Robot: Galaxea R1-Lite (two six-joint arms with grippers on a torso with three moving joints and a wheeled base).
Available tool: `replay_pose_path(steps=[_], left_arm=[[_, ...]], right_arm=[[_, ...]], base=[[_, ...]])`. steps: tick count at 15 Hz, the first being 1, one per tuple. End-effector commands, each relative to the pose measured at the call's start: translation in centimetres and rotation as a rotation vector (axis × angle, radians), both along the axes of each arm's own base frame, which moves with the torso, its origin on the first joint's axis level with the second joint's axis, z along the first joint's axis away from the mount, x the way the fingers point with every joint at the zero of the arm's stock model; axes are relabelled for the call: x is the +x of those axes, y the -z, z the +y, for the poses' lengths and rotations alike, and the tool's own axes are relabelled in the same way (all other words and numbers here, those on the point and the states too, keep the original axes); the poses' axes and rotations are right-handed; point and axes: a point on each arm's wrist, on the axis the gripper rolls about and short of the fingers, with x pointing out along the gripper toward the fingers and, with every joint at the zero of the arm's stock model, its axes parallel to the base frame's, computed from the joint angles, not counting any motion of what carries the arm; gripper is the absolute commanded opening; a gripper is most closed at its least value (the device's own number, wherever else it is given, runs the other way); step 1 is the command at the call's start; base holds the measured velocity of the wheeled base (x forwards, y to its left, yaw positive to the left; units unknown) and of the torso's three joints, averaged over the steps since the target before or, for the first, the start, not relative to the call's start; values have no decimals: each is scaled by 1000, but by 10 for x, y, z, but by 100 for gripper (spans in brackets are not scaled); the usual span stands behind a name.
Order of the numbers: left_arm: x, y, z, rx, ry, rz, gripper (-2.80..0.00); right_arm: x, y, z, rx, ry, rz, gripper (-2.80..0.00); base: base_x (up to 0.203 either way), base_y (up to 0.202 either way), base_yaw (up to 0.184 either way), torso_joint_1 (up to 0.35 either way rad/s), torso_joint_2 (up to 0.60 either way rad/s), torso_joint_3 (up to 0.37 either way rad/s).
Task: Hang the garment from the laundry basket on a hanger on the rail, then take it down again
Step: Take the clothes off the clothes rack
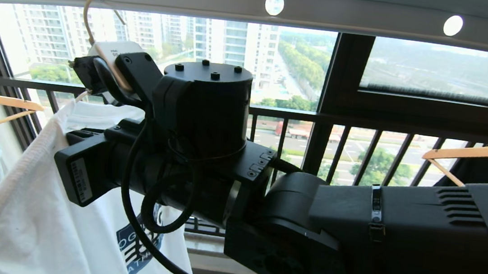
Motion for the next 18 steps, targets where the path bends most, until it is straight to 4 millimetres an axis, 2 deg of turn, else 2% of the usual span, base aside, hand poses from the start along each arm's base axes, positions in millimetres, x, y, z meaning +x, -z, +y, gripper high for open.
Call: replay_pose_path(steps=[1,4,10,15,18], left_arm=[[1,3,0,-3,1,16,-280],[1,6,0,-4,0,29,-280],[1,11,0,-4,-5,44,-280],[0,15,0,-6,-5,55,-280],[0,14,0,-5,-6,49,-280]], right_arm=[[-3,-5,-4,8,-4,-2,-280],[-11,1,-5,-18,-18,11,-280],[-13,6,-6,-36,-20,21,-280],[-15,-29,-21,52,-11,-17,-280],[-13,-31,-18,65,-9,-19,-280]], base=[[0,0,0,0,0,0],[0,0,0,0,0,0],[0,0,0,0,0,0],[0,0,0,0,0,0],[0,0,0,0,0,0]])
